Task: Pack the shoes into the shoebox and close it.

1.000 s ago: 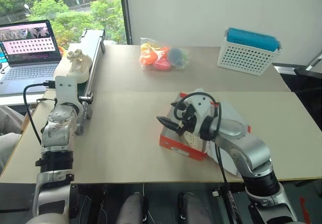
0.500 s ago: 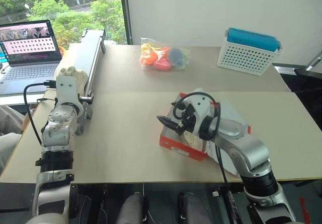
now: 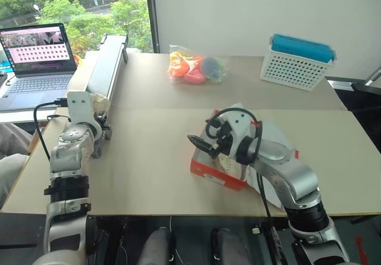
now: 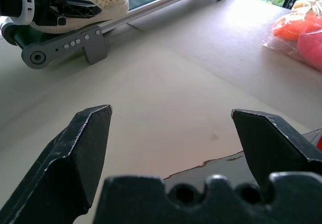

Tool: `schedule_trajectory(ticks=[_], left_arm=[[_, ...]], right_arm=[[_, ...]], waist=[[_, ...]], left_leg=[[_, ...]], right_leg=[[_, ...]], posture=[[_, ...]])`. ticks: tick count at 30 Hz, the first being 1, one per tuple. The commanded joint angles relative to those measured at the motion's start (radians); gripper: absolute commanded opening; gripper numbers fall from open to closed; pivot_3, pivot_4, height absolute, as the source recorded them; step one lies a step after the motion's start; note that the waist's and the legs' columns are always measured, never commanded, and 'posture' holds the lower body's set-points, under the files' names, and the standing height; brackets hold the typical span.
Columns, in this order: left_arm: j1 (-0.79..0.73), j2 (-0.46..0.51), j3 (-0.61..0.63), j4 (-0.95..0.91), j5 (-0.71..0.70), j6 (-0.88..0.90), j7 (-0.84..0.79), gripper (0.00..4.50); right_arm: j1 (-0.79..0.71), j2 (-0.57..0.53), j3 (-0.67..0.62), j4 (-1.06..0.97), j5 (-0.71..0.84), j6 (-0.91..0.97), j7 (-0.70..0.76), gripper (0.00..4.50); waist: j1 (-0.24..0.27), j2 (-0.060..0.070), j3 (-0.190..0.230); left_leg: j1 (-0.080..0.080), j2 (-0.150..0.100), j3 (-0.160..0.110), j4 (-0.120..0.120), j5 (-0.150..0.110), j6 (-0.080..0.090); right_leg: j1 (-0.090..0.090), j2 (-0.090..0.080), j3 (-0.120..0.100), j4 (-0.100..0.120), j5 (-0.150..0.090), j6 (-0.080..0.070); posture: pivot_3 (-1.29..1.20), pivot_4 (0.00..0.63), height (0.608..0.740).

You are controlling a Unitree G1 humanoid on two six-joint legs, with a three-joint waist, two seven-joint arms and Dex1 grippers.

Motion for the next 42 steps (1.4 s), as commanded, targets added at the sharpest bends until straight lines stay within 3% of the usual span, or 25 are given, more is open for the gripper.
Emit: schedule_trajectory(ticks=[1,11,19,31,37,42], left_arm=[[-0.033,-0.007,0.001,-0.012,-0.015,0.015,-0.007,0.94],[-0.055,-0.052,0.021,-0.072,-0.045,-0.071,-0.021,0.94],[-0.076,-0.157,0.010,-0.248,-0.184,-0.032,-0.074,0.94],[-0.057,-0.163,-0.029,-0.283,-0.205,-0.020,-0.092,0.94],[-0.025,-0.155,-0.090,-0.294,-0.209,0.011,-0.137,0.94],[0.038,-0.045,-0.297,-0.287,-0.136,0.042,-0.300,0.94]], right_arm=[[-0.019,0.003,-0.031,-0.017,-0.004,-0.005,-0.007,4.50],[-0.040,0.008,-0.042,0.019,-0.019,-0.008,-0.022,4.50],[-0.077,0.024,-0.074,0.090,-0.036,-0.013,-0.059,4.50],[-0.083,0.038,-0.080,0.109,-0.046,-0.018,-0.071,4.50],[-0.086,0.044,-0.088,0.116,-0.056,-0.011,-0.085,4.50],[-0.078,0.043,-0.090,0.114,-0.061,-0.005,-0.093,4.50]], waist=[[0.000,0.000,0.000],[-0.001,0.000,0.000],[-0.004,0.000,0.000],[-0.020,0.000,0.000],[-0.020,0.000,0.000],[-0.025,0.000,0.000]], left_leg=[[0.000,0.000,0.000,0.000,0.000,0.000],[0.000,0.000,0.000,0.000,0.000,0.000],[-0.001,0.000,0.000,0.000,0.000,0.000],[0.000,0.000,0.000,-0.001,0.000,0.000],[0.000,0.000,0.000,-0.001,0.000,0.000],[0.000,0.000,0.001,-0.001,0.000,0.000]], right_leg=[[0.000,0.000,0.000,0.000,0.000,0.000],[0.000,0.000,0.000,0.000,0.000,0.000],[0.000,0.000,0.000,-0.001,0.000,0.000],[-0.001,0.001,0.000,0.000,0.000,0.000],[-0.001,0.001,0.000,0.000,0.000,0.000],[-0.001,0.001,0.001,0.000,0.000,0.000]], posture=[[0.00,0.150,0.699],[0.00,0.150,0.699],[0.00,0.150,0.699],[0.00,0.150,0.699],[0.00,0.150,0.699],[0.00,0.150,0.699]])
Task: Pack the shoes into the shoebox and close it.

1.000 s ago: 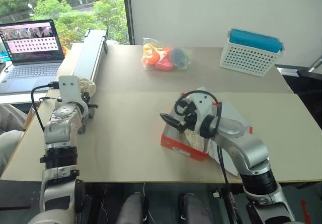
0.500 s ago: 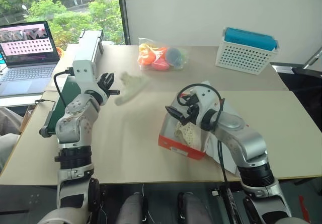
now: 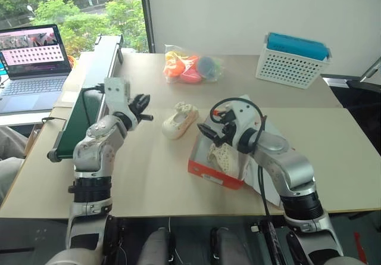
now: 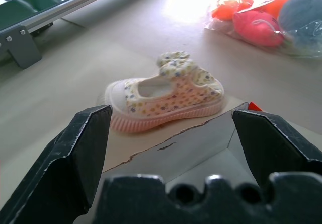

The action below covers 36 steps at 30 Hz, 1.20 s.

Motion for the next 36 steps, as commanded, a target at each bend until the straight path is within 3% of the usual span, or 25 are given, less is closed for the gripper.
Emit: schedule_trajectory(ticks=[1,10,19,29,32,33,36], left_arm=[[0.020,0.053,-0.130,-0.038,0.028,0.005,-0.130,0.94],[-0.129,-0.032,-0.253,0.229,0.120,-0.121,-0.192,0.94],[-0.328,-0.155,-0.320,0.711,0.270,-0.276,-0.189,0.94],[-0.417,-0.217,-0.269,0.916,0.299,-0.364,-0.190,0.94],[-0.422,-0.222,-0.250,0.926,0.304,-0.381,-0.176,1.62],[-0.423,-0.223,-0.246,0.926,0.305,-0.382,-0.177,2.05],[-0.422,-0.227,-0.231,0.921,0.299,-0.387,-0.179,2.05]], right_arm=[[-0.011,0.003,-0.028,-0.027,-0.006,-0.003,-0.009,4.50],[0.007,0.003,-0.047,-0.060,-0.010,0.010,-0.038,4.50],[0.067,0.028,-0.113,-0.144,0.008,0.040,-0.097,4.50],[0.087,0.048,-0.153,-0.182,0.011,0.057,-0.136,4.50],[0.087,0.052,-0.155,-0.186,0.014,0.056,-0.144,4.50],[0.087,0.053,-0.156,-0.187,0.015,0.057,-0.145,4.50],[0.087,0.054,-0.158,-0.188,0.016,0.057,-0.146,4.50]], waist=[[-0.002,0.000,0.000],[0.006,0.000,0.000],[0.011,0.000,0.000],[0.010,0.000,0.000],[0.010,0.000,0.000],[0.010,0.000,0.000],[0.009,0.000,0.000]], left_leg=[[0.000,0.000,0.000,0.000,0.000,0.000],[0.000,0.000,0.000,0.000,0.000,0.000],[-0.001,0.000,0.000,0.000,-0.003,0.005],[-0.001,0.000,0.000,0.001,-0.004,0.007],[-0.002,0.000,0.000,0.001,-0.004,0.007],[-0.002,0.000,0.000,0.001,-0.004,0.007],[-0.002,0.000,0.000,0.001,-0.004,0.007]], right_leg=[[0.000,0.000,0.000,0.000,0.000,0.000],[0.000,0.000,0.000,0.000,0.000,0.000],[0.000,0.000,0.000,0.000,0.000,0.000],[0.000,0.000,0.000,-0.001,0.000,0.000],[-0.001,0.000,0.000,-0.001,0.000,0.000],[-0.001,0.000,0.000,-0.001,0.000,0.000],[-0.001,0.000,0.000,0.000,0.000,0.000]], posture=[[0.00,0.150,0.699],[0.00,0.150,0.699],[0.00,0.150,0.699],[0.00,0.150,0.699],[0.00,0.150,0.699],[0.00,0.150,0.699],[0.00,0.150,0.699]])
